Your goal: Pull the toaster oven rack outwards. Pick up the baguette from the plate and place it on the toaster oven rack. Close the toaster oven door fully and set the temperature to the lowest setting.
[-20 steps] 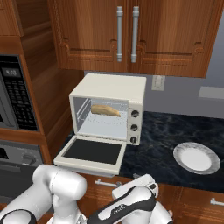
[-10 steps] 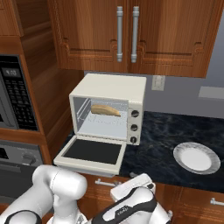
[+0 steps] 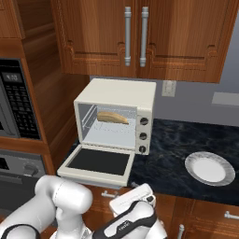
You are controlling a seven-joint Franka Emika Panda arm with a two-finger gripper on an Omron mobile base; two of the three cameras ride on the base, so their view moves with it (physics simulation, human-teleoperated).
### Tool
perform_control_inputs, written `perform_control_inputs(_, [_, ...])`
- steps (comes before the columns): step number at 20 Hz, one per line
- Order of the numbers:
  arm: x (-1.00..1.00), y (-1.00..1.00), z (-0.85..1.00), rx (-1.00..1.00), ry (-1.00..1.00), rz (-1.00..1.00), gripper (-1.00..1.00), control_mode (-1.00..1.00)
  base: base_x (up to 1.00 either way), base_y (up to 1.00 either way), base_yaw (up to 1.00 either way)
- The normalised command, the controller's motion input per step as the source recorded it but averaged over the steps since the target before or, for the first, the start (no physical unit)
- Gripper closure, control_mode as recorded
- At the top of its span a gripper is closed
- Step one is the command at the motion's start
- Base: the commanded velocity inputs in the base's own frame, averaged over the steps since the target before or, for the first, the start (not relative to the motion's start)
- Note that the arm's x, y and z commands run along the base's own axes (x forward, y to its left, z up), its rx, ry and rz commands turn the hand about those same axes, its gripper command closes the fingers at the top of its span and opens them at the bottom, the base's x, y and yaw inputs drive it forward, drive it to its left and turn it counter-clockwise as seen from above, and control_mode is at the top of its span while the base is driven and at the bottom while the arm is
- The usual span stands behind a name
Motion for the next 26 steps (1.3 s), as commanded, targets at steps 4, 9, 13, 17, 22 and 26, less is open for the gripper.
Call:
perform_control_inputs(4, [0.14,0.27,0.14,-0.02,0.0,-0.04,-1.0,-1.0,0.0,0.0,0.0])
perform_control_inputs(9, [0.04,0.26,0.19,-0.04,0.0,-0.02,-1.0,-1.0,0.0,0.0,0.0])
perform_control_inputs(13, [0.07,0.17,0.64,-0.01,0.0,-0.02,-1.0,-1.0,0.0,0.0,0.0])
perform_control_inputs(17, [0.12,0.09,0.99,-0.08,0.04,-0.09,-1.0,-1.0,0.0,0.0,0.0])
perform_control_inputs(22, [0.45,0.41,1.0,-0.28,0.17,-0.16,-1.0,-1.0,0.0,0.0,0.0])
perform_control_inputs(26, [-0.16,-0.16,0.63,-0.16,0.3,-0.23,-1.0,-1.0,0.0,0.0,0.0])
